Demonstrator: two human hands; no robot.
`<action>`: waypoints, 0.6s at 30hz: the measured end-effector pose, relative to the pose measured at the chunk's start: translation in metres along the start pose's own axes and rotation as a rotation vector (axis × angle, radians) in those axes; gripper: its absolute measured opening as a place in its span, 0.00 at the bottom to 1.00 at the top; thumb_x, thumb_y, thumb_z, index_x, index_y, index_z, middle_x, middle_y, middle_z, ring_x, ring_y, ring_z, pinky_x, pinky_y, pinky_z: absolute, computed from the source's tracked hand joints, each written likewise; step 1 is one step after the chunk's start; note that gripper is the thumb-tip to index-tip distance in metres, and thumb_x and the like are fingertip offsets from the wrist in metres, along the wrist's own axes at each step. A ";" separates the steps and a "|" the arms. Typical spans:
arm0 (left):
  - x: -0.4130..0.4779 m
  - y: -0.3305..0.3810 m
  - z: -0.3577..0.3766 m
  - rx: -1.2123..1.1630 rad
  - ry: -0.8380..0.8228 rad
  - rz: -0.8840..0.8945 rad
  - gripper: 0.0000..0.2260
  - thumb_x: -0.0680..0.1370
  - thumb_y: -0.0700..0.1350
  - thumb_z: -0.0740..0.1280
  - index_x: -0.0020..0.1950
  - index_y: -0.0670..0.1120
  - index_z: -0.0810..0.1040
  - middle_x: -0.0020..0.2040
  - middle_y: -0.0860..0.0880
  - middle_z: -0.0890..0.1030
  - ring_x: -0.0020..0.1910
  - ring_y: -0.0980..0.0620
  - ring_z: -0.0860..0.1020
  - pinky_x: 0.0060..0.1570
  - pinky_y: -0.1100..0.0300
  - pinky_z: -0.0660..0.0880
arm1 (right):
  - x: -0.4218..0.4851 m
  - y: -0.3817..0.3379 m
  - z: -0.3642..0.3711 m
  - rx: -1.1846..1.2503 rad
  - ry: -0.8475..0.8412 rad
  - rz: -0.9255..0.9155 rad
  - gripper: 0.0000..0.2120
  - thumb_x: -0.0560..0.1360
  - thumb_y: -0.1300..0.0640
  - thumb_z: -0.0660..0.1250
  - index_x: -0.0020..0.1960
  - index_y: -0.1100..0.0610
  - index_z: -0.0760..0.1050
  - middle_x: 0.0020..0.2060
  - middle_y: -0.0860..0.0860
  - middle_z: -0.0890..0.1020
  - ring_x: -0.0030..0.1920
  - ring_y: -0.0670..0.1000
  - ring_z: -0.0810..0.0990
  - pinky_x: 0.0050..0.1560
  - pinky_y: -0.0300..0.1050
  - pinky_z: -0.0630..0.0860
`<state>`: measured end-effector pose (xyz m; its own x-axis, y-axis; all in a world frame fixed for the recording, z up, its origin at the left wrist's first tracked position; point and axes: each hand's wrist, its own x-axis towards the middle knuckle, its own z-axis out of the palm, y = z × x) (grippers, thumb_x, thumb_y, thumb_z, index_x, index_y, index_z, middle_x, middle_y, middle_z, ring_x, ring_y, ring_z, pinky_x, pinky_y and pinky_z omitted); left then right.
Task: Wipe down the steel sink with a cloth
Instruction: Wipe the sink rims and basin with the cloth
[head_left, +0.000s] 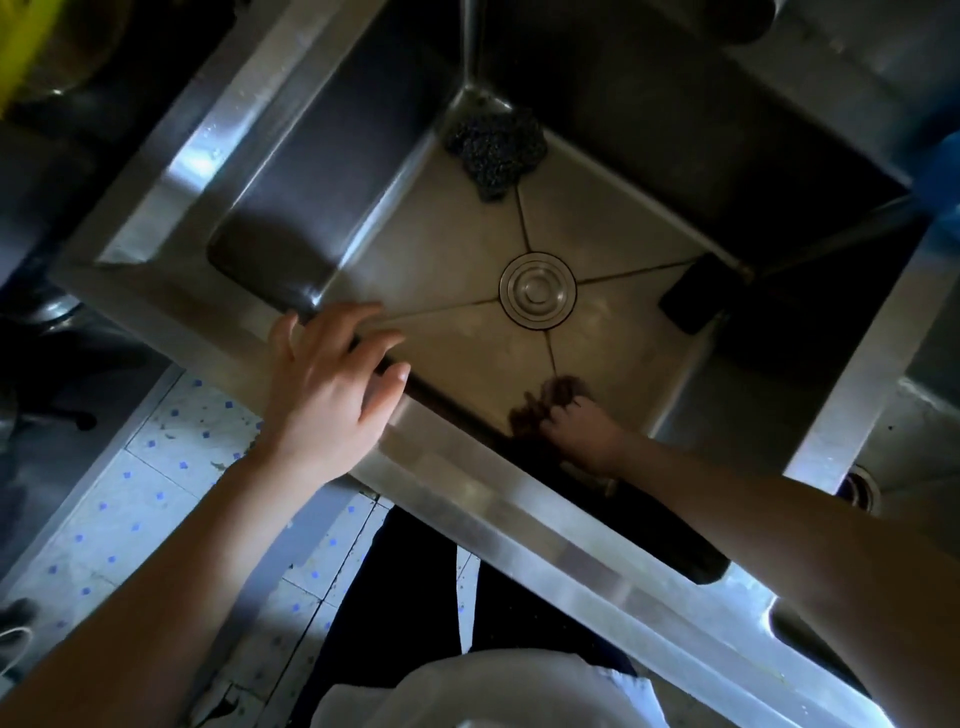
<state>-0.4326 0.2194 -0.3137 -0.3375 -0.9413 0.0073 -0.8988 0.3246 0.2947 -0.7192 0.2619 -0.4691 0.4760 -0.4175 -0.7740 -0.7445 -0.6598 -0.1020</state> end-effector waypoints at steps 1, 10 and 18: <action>0.003 -0.004 -0.001 0.001 -0.004 0.002 0.16 0.77 0.50 0.57 0.51 0.44 0.81 0.59 0.44 0.78 0.58 0.44 0.76 0.64 0.44 0.58 | 0.004 -0.003 -0.002 -0.022 0.024 -0.024 0.21 0.76 0.59 0.61 0.68 0.59 0.65 0.61 0.59 0.74 0.58 0.59 0.75 0.63 0.53 0.66; 0.014 -0.043 -0.015 -0.010 0.026 -0.008 0.15 0.76 0.49 0.57 0.52 0.45 0.81 0.58 0.45 0.78 0.59 0.48 0.74 0.59 0.50 0.60 | 0.076 -0.021 -0.083 -0.048 0.197 -0.021 0.20 0.77 0.60 0.61 0.69 0.57 0.69 0.62 0.59 0.74 0.62 0.60 0.74 0.72 0.61 0.57; 0.016 -0.063 -0.019 -0.004 0.035 -0.003 0.15 0.77 0.50 0.57 0.52 0.45 0.81 0.60 0.45 0.77 0.60 0.48 0.74 0.59 0.49 0.60 | 0.094 -0.034 -0.100 0.318 0.253 0.046 0.18 0.77 0.57 0.63 0.67 0.53 0.72 0.63 0.56 0.73 0.64 0.57 0.72 0.73 0.58 0.56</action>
<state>-0.3761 0.1824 -0.3145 -0.3246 -0.9450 0.0400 -0.8986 0.3214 0.2988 -0.6023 0.1828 -0.4759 0.5098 -0.6087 -0.6079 -0.8562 -0.4278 -0.2896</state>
